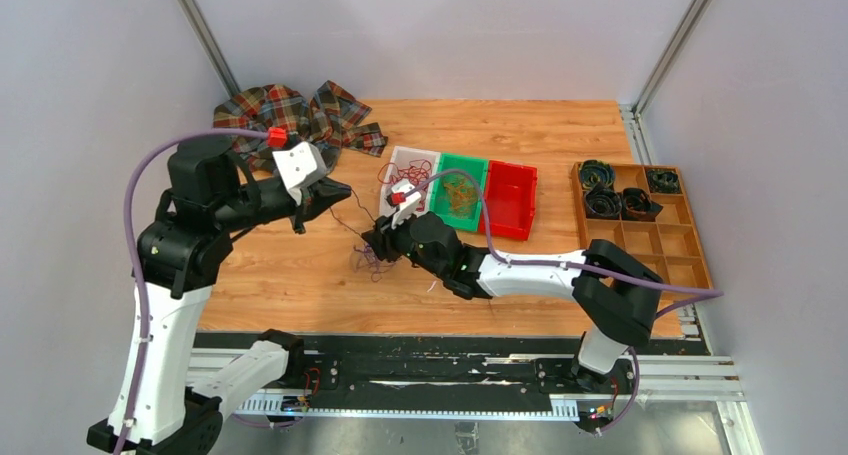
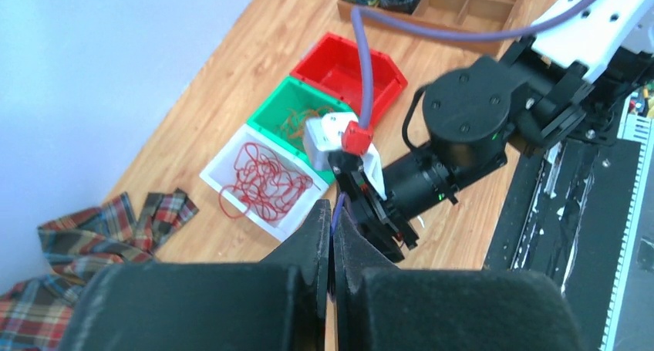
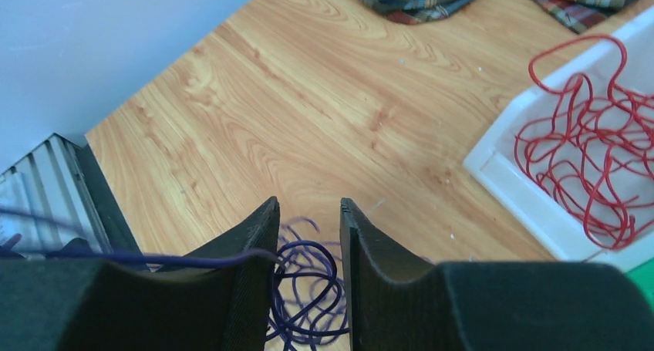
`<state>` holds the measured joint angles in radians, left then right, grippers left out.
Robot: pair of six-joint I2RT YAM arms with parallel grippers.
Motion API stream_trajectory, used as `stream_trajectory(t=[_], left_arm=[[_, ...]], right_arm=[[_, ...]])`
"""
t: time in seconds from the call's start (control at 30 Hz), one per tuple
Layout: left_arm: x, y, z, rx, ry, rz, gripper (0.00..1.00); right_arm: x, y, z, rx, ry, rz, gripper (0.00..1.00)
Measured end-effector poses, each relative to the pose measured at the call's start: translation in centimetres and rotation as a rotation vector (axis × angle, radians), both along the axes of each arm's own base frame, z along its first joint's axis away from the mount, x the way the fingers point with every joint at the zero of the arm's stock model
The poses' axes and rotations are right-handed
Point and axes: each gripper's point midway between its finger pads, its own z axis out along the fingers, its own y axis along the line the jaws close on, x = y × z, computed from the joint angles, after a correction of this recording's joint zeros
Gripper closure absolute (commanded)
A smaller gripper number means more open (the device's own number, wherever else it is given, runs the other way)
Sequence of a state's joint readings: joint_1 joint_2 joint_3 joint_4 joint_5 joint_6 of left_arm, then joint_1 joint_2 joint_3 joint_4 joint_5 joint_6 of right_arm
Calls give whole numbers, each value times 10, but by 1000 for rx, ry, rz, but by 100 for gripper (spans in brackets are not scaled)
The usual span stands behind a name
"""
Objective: Untangle the cables
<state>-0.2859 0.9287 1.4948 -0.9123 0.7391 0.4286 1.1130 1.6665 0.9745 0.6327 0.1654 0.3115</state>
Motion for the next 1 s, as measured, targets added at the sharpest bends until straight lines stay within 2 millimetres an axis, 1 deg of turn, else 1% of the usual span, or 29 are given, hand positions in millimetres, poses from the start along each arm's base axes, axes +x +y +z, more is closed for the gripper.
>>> stream_trajectory(t=[0.13,0.23,0.4,0.53,0.6,0.7,0.83,0.97,1.0], left_arm=[[-5,-1,27,-28,-50,-9,100],[-5,-1,43,-40,-84,-8,100],[-1,4,80,-45,-186,24,100],[6,9,111,-46,-274,64,100],[8,12,127,-50,-321,86,100],[12,17,144,-58,-371,122,100],[19,25,177,-91,-469,185,100],[24,36,218,-148,-604,272,100],[25,38,222,-156,-618,282,100]], right_arm=[[0,-8,-20,-19,28,-22,67],[3,-19,-34,-19,52,-47,67],[5,-42,-69,-45,107,-98,67],[3,-53,-91,-64,146,-121,67],[2,-56,-98,-66,164,-127,67],[0,-57,-106,-63,185,-133,67],[-1,-58,-113,-57,207,-138,66],[-3,-60,-120,-61,230,-144,66],[-3,-60,-122,-62,235,-146,66]])
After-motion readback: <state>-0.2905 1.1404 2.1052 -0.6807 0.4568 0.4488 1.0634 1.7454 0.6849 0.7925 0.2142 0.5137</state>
